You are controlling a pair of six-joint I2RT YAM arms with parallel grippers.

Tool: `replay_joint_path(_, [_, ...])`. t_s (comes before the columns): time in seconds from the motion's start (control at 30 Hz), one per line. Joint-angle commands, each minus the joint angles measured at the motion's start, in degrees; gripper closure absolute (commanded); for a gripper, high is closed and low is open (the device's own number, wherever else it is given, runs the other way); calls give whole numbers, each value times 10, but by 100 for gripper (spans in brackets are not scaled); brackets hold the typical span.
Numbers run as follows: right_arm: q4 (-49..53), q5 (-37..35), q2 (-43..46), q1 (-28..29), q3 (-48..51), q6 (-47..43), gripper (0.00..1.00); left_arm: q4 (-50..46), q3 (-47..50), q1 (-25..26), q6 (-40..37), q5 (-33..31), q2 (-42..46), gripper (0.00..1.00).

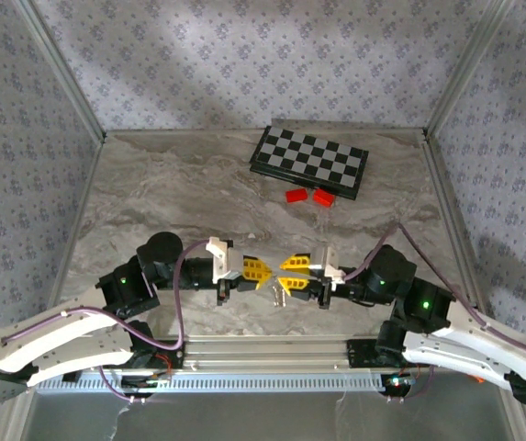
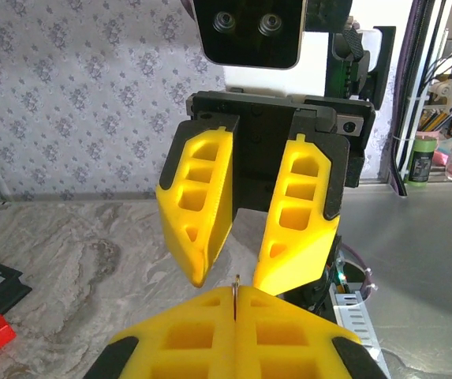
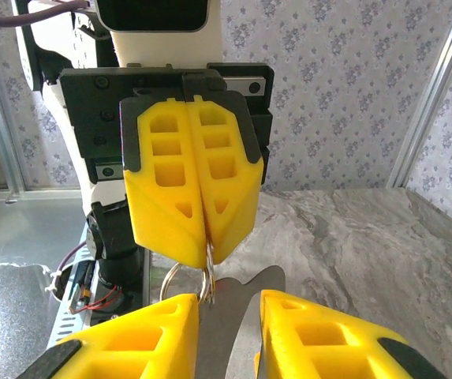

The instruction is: Put the keys on the keyring

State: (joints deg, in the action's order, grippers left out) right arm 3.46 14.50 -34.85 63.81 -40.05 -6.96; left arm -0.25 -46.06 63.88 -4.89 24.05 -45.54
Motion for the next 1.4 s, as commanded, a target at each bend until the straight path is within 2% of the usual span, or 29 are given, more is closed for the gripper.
replay_joint_path(0.0, [-20,16,-2,3,-18,-7,74,19,-24,1,6,15,-1,100])
replay_joint_path(0.37, [-25,19,-7,3,-15,-4,83,20,-25,1,5,15,-5,100])
replay_joint_path(0.53, [-18,13,-15,3,-20,-8,99,21,-24,1,5,16,-7,100])
replay_joint_path(0.73, [-6,-15,-13,3,-28,-11,100,16,-24,1,6,0,-5,100])
replay_joint_path(0.8, [1,-34,-9,3,-32,-14,100,13,-23,2,7,-18,-2,86])
replay_joint_path(0.87, [11,-54,-7,3,-35,-16,100,6,-21,1,8,-32,2,64])
replay_joint_path(1.0, [18,-87,-7,2,-39,-17,100,-14,-15,1,20,-62,10,49])
replay_joint_path(1.37, [14,-101,-16,-1,-45,-19,100,-15,21,1,40,-89,20,39])
